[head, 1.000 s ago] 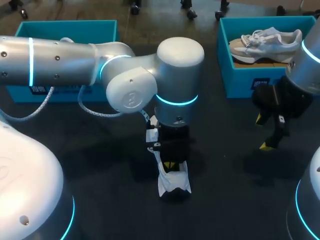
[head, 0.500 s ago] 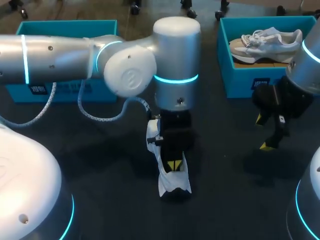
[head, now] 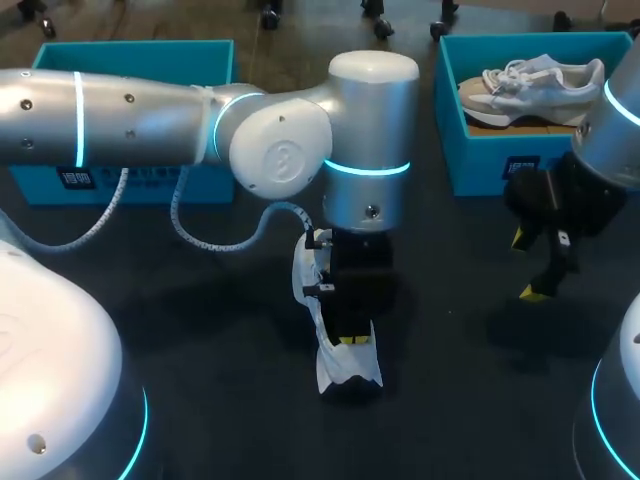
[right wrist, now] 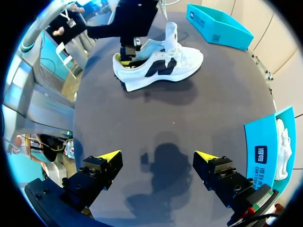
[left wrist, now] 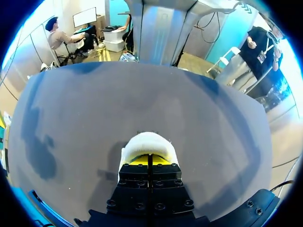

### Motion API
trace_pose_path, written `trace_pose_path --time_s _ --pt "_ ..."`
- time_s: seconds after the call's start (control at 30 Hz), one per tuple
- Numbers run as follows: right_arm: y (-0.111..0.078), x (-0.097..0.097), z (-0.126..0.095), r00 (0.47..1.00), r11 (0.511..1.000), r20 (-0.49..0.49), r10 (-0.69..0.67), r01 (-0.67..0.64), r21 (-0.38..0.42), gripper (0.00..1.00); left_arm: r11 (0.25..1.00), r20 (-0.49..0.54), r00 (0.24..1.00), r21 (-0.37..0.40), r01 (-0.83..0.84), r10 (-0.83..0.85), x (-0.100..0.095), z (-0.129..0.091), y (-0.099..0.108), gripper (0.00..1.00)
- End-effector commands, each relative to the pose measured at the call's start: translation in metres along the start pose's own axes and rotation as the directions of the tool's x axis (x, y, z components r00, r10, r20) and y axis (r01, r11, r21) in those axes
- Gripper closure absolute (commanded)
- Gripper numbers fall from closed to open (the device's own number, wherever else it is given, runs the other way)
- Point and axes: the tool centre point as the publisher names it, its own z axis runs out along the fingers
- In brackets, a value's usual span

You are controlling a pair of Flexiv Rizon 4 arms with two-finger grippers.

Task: Take the shoe out of the shoebox, open the shoe tongue, remove and reinsert the insole, then place the shoe into the shoebox

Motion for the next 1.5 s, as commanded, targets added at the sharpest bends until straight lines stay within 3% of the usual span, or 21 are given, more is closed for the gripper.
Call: trace_pose_path --time_s 0.03,0.87,1.1,1.27,1.5 --pt "0.0 0.0 0.001 1.0 1.0 0.0 -0.001 0.001 0.001 0.0 1.0 0.002 1.0 0.005 -0.002 0.002 0.0 0.001 0.003 1.0" --pt "0.0 0.0 0.001 1.0 1.0 0.0 -0.001 0.001 0.001 0.0 1.0 0.002 1.0 0.005 -0.002 0.002 0.0 0.001 0.003 1.0" --pt "0.0 0.0 0.001 1.0 1.0 0.0 -0.001 0.001 0.001 0.0 1.0 0.035 0.999 -0.015 -0.019 0.019 -0.001 -0.02 0.006 1.0" --pt "0.0 0.0 0.001 1.0 1.0 0.0 -0.001 0.001 0.001 0.0 0.999 0.024 0.999 0.04 -0.033 0.032 0.002 -0.024 0.009 1.0" --pt "0.0 0.0 0.001 1.0 1.0 0.0 -0.001 0.001 0.001 0.0 0.992 0.0 0.997 0.097 -0.076 0.076 0.002 -0.006 0.004 1.0"
